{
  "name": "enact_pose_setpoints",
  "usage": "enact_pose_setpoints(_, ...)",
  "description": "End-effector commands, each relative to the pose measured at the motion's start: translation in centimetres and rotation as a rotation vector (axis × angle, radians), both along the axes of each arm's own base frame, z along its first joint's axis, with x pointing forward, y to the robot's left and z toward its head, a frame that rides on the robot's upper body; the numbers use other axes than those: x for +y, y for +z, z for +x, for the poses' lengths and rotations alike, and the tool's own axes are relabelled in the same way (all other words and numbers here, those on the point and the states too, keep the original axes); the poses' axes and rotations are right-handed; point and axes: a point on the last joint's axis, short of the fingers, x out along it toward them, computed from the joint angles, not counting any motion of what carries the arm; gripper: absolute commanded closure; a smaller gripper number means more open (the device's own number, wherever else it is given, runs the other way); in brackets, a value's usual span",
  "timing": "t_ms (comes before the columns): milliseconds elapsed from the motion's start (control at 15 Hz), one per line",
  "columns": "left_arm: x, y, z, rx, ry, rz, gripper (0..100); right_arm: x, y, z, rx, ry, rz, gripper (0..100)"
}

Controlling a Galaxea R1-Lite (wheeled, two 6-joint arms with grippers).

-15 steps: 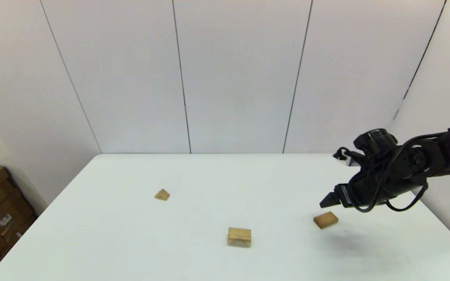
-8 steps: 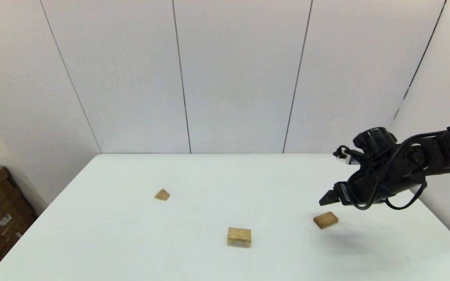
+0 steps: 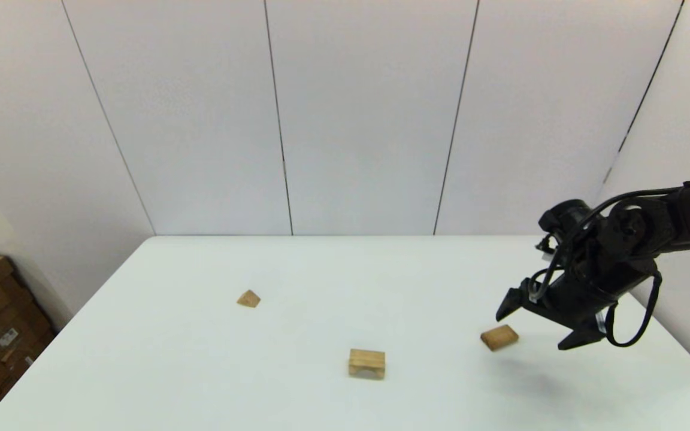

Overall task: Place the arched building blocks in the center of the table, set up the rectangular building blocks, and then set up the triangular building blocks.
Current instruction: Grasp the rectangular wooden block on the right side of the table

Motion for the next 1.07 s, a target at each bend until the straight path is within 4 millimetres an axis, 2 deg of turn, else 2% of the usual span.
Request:
enact_pose_setpoints(67,0.0,0.0,0.0,0.001,0.002,0.001,0,1.6,-0.3,1.5,0.131,-0.232,0.046,0)
enact_pose_setpoints(333,0.0,0.0,0.0,0.001,0.0,0.001,0,2.6,-0.6,3.4,0.16,-0.375,0.074,0)
enact_pose_setpoints(533,0.0,0.0,0.0,0.003,-0.001,0.001,0,2.8,-1.8,4.7,0.177,-0.458,0.056,0)
enact_pose_setpoints(933,0.0,0.0,0.0,0.003,0.0,0.001,0,2.7,-4.9,6.0,0.22,-0.51,-0.005,0)
enact_pose_setpoints(1067,0.0,0.0,0.0,0.001,0.0,0.001,0,2.6,-5.1,6.0,0.222,-0.513,-0.006,0)
